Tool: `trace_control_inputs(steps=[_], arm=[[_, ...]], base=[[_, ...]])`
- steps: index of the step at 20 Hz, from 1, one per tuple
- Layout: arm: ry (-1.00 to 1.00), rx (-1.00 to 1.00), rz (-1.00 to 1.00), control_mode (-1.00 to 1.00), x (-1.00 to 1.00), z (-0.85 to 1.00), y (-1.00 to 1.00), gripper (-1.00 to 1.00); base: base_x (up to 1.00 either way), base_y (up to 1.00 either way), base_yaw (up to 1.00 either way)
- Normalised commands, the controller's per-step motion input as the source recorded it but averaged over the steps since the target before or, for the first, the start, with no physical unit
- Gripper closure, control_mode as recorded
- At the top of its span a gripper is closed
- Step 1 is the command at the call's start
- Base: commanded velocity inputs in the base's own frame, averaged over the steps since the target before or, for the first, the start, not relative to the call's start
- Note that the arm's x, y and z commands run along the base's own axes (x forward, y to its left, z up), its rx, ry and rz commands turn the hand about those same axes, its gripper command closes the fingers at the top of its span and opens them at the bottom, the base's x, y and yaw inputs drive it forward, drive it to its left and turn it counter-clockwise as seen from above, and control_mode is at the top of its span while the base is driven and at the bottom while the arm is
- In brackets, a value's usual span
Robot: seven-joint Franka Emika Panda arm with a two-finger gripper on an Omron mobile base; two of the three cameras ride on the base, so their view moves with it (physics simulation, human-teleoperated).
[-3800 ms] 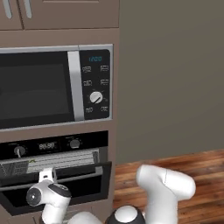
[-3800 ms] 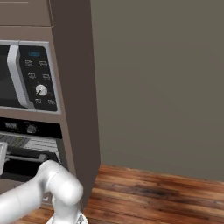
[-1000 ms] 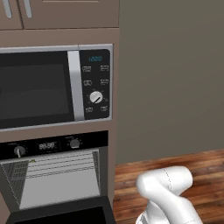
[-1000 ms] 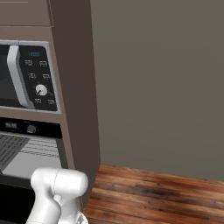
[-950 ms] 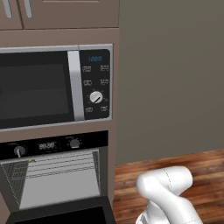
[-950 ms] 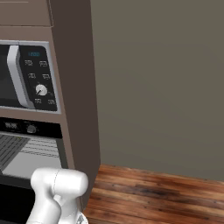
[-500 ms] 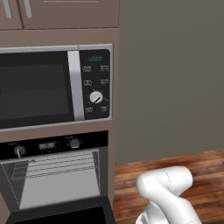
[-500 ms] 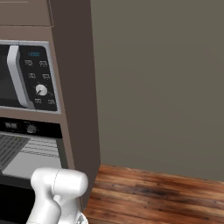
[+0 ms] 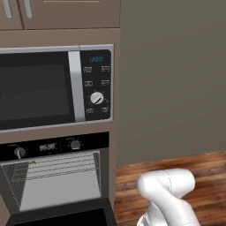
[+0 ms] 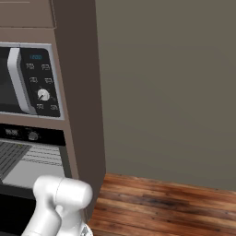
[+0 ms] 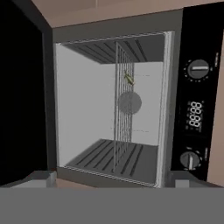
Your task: Take the fish from the oven and place it on the plate on the counter.
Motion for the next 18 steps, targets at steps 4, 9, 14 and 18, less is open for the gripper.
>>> trace_control_inputs(steps=[4,9,14,18], arm=[[0.03,0.00,0.00,-1.00,0.74,-0.07,0.34,-1.00],[0.00,-0.02,-0.01,-1.00,0.89,-0.37,0.06,-1.00],[0.00,0.00,-0.06,-1.00,0.87,-0.27,-0.01,-1.00],[0.00,0.00,-0.04,-1.00,0.73,-0.11,0.00,-1.00]], base=[[0.00,0.00,0.00],[0.00,0.00,0.00],[0.00,0.00,0.00],[0.00,0.00,0.00]])
